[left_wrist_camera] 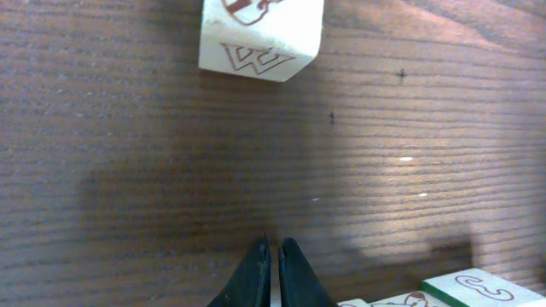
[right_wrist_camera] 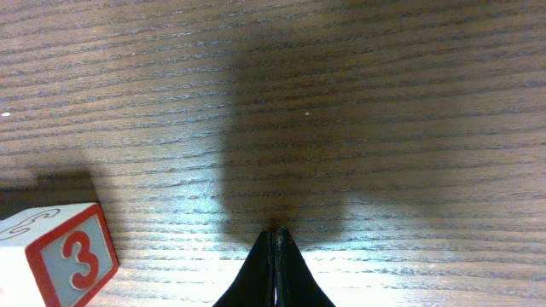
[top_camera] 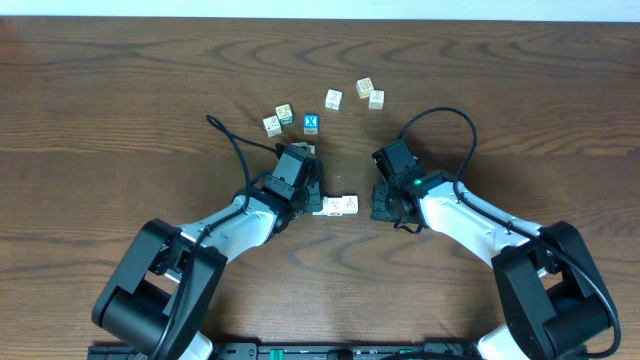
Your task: Lift 3 blocks
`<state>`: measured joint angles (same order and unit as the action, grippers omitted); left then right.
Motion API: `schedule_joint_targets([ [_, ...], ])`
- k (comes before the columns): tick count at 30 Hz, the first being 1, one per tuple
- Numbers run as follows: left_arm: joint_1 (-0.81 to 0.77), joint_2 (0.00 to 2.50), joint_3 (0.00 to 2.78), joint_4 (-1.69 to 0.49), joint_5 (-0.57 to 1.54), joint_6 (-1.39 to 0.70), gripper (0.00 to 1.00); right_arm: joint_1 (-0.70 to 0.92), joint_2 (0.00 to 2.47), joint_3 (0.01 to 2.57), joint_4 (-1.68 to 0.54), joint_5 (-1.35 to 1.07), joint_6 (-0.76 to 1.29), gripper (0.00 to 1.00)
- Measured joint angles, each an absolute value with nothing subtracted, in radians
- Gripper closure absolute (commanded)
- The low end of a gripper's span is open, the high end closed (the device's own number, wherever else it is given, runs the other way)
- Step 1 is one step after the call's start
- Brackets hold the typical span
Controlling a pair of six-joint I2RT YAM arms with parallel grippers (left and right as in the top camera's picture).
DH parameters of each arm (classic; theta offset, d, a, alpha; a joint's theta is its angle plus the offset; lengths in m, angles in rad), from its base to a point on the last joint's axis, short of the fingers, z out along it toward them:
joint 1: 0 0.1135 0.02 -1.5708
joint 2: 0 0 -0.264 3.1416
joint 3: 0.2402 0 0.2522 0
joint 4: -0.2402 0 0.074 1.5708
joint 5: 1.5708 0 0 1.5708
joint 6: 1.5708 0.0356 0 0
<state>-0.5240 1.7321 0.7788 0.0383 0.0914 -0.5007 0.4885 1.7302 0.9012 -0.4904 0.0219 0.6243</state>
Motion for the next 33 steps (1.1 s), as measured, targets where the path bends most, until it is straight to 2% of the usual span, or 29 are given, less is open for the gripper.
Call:
schedule_joint_targets([
  [22, -0.524, 1.732, 0.795, 0.058, 0.052, -0.497, 0.93, 0.488, 1.73, 0.901, -0.491, 0.022, 0.624, 0.99],
  [33, -0.524, 1.732, 0.805, -0.049, 0.052, -0.497, 0.93, 0.488, 1.738, 0.896, -0.424, -0.091, 0.53, 0.99],
])
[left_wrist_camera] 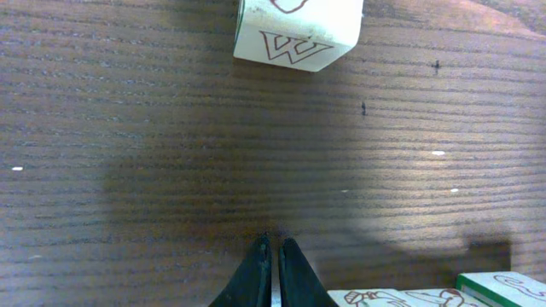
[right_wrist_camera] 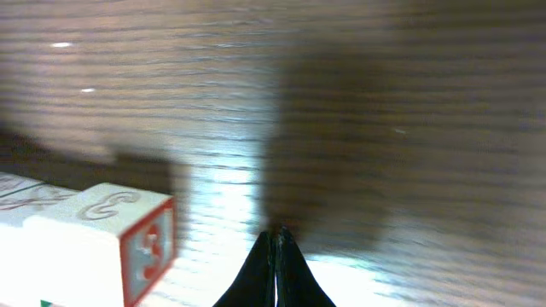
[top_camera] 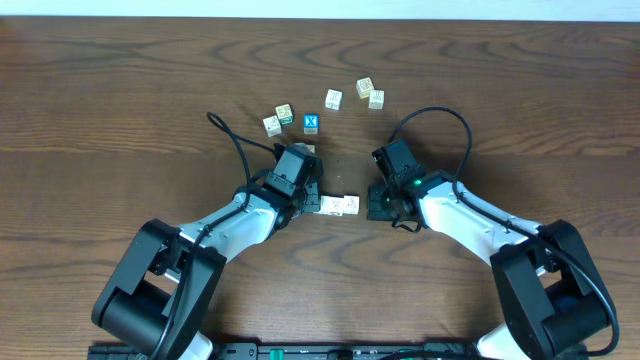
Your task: Lift 3 blocks
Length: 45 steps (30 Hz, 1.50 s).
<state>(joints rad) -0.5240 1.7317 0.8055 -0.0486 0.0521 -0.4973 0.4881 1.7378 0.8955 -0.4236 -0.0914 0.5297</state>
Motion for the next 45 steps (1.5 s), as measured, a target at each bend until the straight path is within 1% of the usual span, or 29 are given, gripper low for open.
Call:
schedule_joint_targets([
  [7, -0.524, 1.732, 0.809, -0.059, 0.053, -0.497, 0.93, 0.488, 1.747, 0.889, -0.364, -0.15, 0.487, 0.99],
  [19, -0.524, 1.732, 0.81, -0.064, 0.103, -0.501, 0.93, 0.488, 1.758, 0.887, -0.34, -0.24, 0.459, 0.99],
  [28, -0.524, 1.732, 0.81, -0.07, 0.152, -0.524, 0.93, 0.488, 1.759, 0.887, -0.332, -0.274, 0.454, 0.99],
  [45, -0.52, 1.731, 0.812, -0.078, 0.17, -0.547, 0.92, 0.488, 1.759, 0.881, -0.338, -0.289, 0.454, 0.99],
])
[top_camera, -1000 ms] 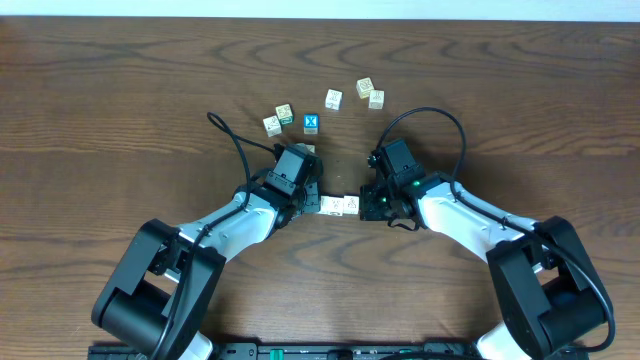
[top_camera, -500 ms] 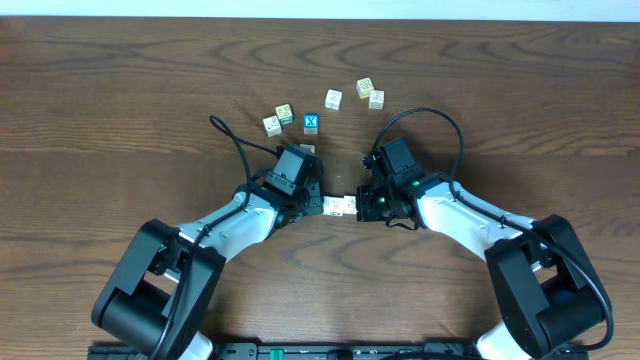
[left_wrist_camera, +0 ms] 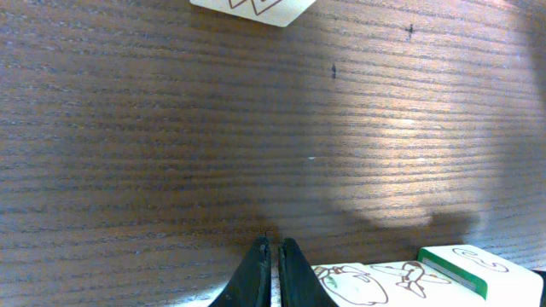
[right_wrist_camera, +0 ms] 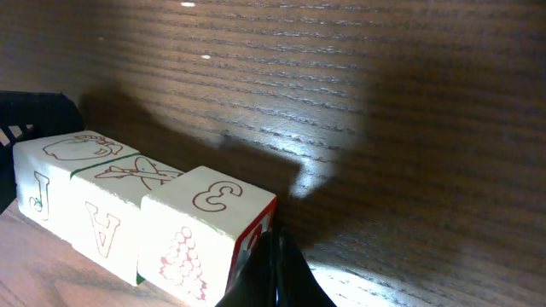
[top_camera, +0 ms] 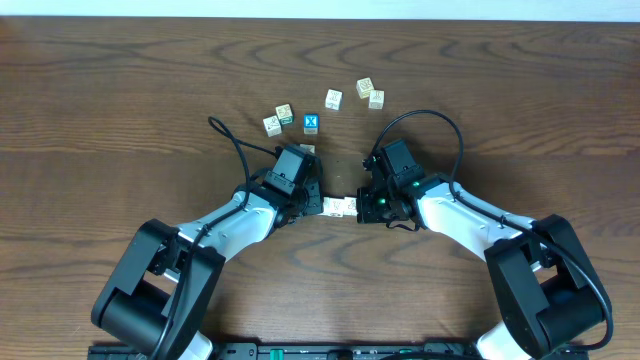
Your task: Lift 3 blocks
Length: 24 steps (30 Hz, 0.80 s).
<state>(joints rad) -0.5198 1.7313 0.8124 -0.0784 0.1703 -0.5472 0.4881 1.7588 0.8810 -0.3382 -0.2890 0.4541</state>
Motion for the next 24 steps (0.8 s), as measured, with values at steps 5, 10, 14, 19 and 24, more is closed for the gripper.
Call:
schedule_joint_targets([
  [5, -0.52, 1.731, 0.812, -0.079, 0.181, -0.55, 0.93, 0.488, 1.759, 0.881, -0.343, -0.262, 0.454, 0.99],
  [10, -0.52, 1.731, 0.812, -0.079, 0.184, -0.55, 0.93, 0.463, 1.757, 0.882, -0.346, -0.226, 0.455, 0.99],
  [14, -0.52, 1.731, 0.812, -0.079, 0.185, -0.55, 0.93, 0.419, 1.755, 0.882, -0.344, -0.197, 0.455, 0.99],
  [19, -0.52, 1.731, 0.812, -0.079, 0.185, -0.55, 0.93, 0.379, 1.757, 0.881, -0.298, -0.171, 0.455, 0.99],
  [24, -0.52, 1.731, 0.812, -0.079, 0.185, -0.55, 0.93, 0.369, 1.76, 0.881, -0.214, -0.192, 0.455, 0.99],
])
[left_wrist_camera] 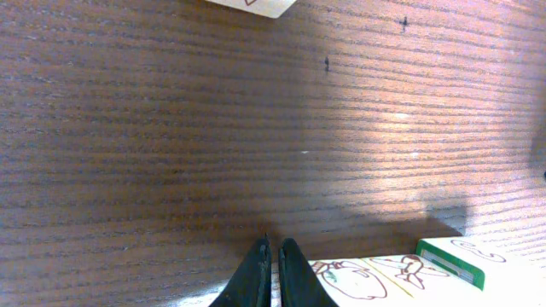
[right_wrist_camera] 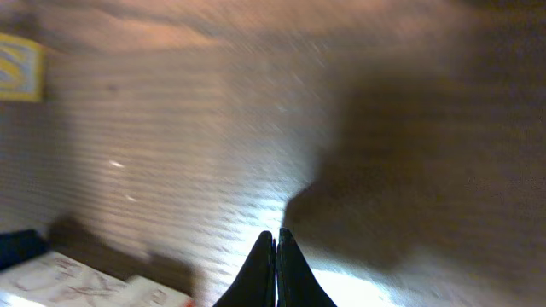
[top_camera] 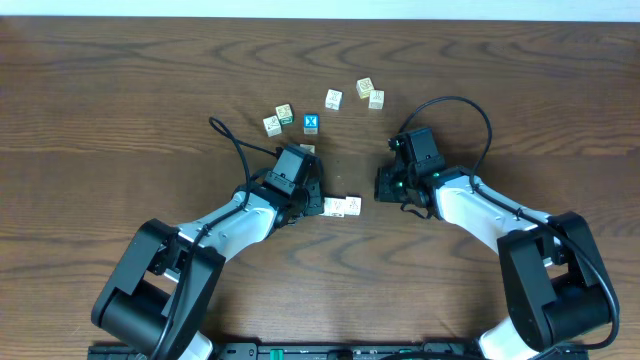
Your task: Lift 3 blocks
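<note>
Three white picture blocks lie in a row (top_camera: pixel 340 206) on the table; the left wrist view shows that row (left_wrist_camera: pixel 375 280) with a green-edged block (left_wrist_camera: pixel 478 266) at its far end. My left gripper (top_camera: pixel 312 197) (left_wrist_camera: pixel 271 275) is shut and empty, its tips against the row's left end. My right gripper (top_camera: pixel 384 186) (right_wrist_camera: pixel 275 275) is also shut and empty, standing off to the right of the row with a gap between. The right wrist view is blurred, with the row (right_wrist_camera: pixel 77 281) at its lower left.
Several loose blocks sit at the back: a blue X block (top_camera: pixel 311 123), a pair (top_camera: pixel 278 119) to its left, others (top_camera: pixel 333 99) (top_camera: pixel 371 93) to the right. A W block (top_camera: pixel 307 150) (left_wrist_camera: pixel 252 7) lies just beyond my left gripper. A yellow block (right_wrist_camera: pixel 17 55) shows in the right wrist view.
My right gripper was against the row's right end, at the block marked 3; it now stands away to the right and farther back. Left gripper and row are nearly unchanged.
Both grippers, shut, flanked the three-block row, the right one a gap away. The right gripper then stood nearer, then against the block marked 3 with the left at the other end. Now the right is away again and the row lies on the table.
</note>
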`<state>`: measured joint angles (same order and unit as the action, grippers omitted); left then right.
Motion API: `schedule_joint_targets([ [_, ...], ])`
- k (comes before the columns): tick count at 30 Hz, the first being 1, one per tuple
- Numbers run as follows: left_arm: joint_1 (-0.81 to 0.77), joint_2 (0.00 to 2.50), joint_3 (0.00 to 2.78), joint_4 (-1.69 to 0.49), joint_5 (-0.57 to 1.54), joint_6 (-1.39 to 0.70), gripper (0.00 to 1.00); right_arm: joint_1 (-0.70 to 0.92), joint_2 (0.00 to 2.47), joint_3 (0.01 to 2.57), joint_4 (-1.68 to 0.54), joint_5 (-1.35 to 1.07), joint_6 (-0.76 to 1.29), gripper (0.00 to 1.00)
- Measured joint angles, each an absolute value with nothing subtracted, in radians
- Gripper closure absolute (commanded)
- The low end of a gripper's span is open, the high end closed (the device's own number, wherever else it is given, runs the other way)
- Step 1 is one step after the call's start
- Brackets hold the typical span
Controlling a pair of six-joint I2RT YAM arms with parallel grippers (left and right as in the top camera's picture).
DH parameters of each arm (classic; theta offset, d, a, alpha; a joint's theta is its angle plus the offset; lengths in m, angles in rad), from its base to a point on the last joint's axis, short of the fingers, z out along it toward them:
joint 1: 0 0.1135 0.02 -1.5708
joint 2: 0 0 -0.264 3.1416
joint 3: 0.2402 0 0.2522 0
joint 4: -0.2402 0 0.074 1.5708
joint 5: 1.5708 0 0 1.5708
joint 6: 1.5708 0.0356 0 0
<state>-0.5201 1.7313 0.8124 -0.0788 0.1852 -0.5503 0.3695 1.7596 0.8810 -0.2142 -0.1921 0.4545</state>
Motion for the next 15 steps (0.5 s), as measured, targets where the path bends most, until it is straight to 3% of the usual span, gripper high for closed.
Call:
schedule_joint_targets([
  [15, -0.52, 1.731, 0.812, -0.078, 0.186, -0.55, 0.93, 0.373, 1.76, 0.881, -0.152, -0.327, 0.455, 0.99],
])
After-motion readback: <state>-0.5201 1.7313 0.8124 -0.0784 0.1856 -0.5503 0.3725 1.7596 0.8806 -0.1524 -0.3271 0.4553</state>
